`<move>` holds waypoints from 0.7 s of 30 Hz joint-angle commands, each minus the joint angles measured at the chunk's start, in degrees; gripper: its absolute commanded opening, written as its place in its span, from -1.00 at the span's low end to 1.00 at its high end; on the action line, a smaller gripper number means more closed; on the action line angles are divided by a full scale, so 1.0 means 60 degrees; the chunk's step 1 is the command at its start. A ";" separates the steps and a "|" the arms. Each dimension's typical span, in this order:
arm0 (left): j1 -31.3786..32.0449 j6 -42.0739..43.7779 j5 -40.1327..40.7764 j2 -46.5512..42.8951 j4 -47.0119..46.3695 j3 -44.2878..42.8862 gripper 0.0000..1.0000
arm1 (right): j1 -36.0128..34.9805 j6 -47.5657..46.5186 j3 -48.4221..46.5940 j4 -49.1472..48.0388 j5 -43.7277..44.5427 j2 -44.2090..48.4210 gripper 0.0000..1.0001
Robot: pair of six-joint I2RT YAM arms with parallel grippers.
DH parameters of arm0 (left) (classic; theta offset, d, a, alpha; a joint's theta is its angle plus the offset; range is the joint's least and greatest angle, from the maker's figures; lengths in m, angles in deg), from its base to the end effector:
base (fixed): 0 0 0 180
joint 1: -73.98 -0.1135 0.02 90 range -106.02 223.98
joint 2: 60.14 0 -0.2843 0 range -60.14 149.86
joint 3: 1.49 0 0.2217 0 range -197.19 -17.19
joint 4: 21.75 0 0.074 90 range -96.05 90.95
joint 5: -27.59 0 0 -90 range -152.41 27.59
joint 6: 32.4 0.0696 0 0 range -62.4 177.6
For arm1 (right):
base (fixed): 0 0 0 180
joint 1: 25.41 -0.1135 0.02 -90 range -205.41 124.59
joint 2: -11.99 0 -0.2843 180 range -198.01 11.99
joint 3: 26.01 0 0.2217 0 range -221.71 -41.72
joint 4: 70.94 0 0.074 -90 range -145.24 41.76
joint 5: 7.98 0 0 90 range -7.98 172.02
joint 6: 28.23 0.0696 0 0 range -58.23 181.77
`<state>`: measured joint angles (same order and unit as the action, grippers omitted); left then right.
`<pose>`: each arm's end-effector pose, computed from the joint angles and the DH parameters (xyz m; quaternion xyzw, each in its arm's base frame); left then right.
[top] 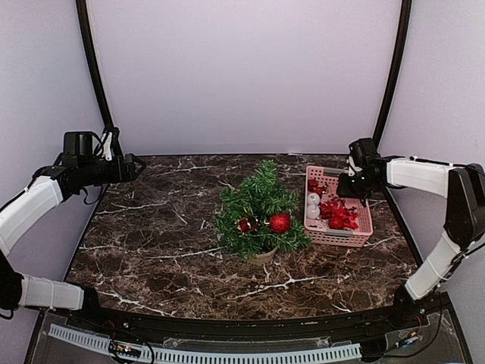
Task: Decorate the small christmas tree
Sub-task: Pick up the ornament ball from the bin.
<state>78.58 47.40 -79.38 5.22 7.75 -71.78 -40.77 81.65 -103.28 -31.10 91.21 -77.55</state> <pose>0.2478 -0.0403 0.3325 0.0390 0.8351 -0.1920 0.5141 0.3134 0.0746 0.2381 0.0632 0.9410 0.0257 0.3314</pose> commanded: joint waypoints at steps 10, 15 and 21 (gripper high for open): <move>-0.0077 0.0180 0.0335 -0.0330 -0.0077 0.0318 0.91 | -0.0890 -0.0828 -0.1551 -0.0896 -0.2231 -0.2222 -0.20; -0.0067 0.0175 0.0358 -0.0377 -0.0060 0.0345 0.91 | -0.1084 -0.0682 -0.1575 -0.0951 -0.2072 -0.2494 -0.34; -0.0078 0.0139 0.0272 -0.0384 -0.0084 0.0367 0.91 | -0.1117 -0.0476 -0.1269 -0.1034 -0.1851 -0.2424 -0.51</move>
<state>78.58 48.37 -77.50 4.54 7.75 -70.34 -47.17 77.69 -111.30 -35.19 79.19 -92.65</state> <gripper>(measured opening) 0.955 0.266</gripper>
